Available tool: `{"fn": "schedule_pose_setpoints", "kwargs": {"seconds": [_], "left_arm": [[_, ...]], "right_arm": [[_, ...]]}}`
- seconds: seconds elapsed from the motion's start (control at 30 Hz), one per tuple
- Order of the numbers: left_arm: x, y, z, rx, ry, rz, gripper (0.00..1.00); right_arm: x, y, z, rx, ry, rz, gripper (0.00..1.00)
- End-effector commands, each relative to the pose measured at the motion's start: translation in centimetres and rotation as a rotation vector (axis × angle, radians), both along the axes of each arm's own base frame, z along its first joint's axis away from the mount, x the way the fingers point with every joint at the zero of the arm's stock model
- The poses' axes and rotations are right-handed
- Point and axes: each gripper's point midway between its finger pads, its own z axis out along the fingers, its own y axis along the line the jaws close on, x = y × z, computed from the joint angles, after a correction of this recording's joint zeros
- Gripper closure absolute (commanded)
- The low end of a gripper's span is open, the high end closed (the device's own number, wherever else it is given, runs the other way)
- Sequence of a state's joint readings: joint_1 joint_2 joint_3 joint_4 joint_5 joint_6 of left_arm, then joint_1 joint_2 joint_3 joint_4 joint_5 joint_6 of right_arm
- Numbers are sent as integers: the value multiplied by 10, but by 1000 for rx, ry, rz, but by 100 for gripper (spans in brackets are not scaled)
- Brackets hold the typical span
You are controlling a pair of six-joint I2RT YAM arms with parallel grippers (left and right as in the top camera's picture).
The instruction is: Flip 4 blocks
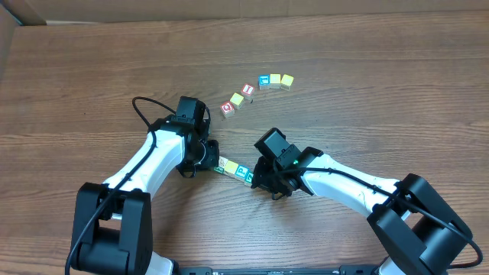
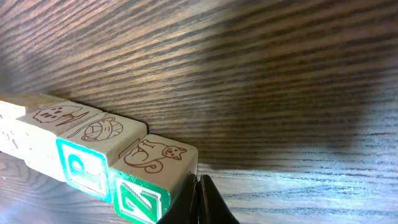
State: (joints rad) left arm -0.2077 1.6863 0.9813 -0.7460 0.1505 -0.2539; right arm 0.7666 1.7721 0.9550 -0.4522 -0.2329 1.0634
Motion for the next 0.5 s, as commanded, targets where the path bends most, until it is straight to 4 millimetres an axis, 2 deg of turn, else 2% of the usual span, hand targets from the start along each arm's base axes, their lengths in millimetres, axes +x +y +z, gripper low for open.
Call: {"fn": "schedule_pose_setpoints", "kwargs": {"seconds": [0.0,0.17,0.47], "left_arm": [[6,-7,-1,-22,-8,-29,96],[12,-8,-7,-24,-20,-29,96],[25,-11,-5,-35,-74,-30,96]], "right_arm": [[-5,3,-3,11,40,-42,95],[-11,7,-3,14,62,-73,90],[-19,14,-3,16,116,-173,87]]}}
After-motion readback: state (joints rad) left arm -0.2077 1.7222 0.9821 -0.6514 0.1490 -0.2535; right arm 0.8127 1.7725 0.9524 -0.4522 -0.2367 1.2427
